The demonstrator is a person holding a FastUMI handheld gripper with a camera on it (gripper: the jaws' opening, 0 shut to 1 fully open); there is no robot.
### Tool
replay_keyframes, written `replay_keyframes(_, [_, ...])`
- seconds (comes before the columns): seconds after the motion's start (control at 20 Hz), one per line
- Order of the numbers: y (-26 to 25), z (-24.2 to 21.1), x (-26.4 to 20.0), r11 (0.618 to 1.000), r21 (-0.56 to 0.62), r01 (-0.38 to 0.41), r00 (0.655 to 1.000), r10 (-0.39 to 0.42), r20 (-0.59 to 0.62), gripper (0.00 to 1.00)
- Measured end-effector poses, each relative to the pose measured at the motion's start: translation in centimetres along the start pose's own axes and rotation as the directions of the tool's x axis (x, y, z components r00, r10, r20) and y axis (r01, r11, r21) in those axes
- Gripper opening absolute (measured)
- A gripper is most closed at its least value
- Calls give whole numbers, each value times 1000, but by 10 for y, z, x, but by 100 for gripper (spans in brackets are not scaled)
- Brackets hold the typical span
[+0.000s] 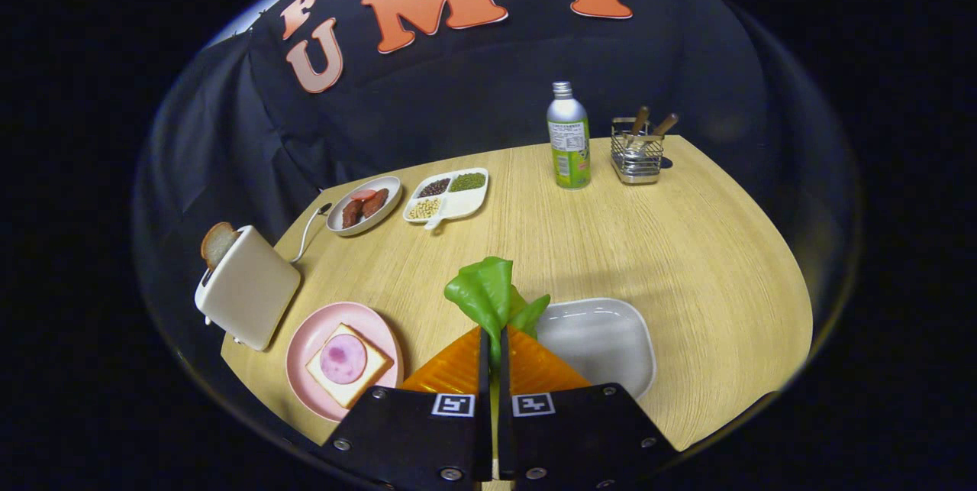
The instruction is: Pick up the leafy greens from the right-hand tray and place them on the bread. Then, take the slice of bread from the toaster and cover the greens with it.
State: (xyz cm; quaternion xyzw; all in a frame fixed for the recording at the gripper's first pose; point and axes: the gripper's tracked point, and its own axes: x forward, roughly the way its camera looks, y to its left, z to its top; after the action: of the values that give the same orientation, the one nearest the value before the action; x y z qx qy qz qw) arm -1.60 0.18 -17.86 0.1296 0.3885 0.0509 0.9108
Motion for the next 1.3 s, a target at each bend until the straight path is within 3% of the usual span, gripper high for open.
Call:
replay_keyframes(0.85, [121, -18, 17, 973, -129, -192, 981, 186, -56, 3])
replay_keyframes(1.3, [167, -52, 33, 946, -191, -262, 961, 236, -147, 4])
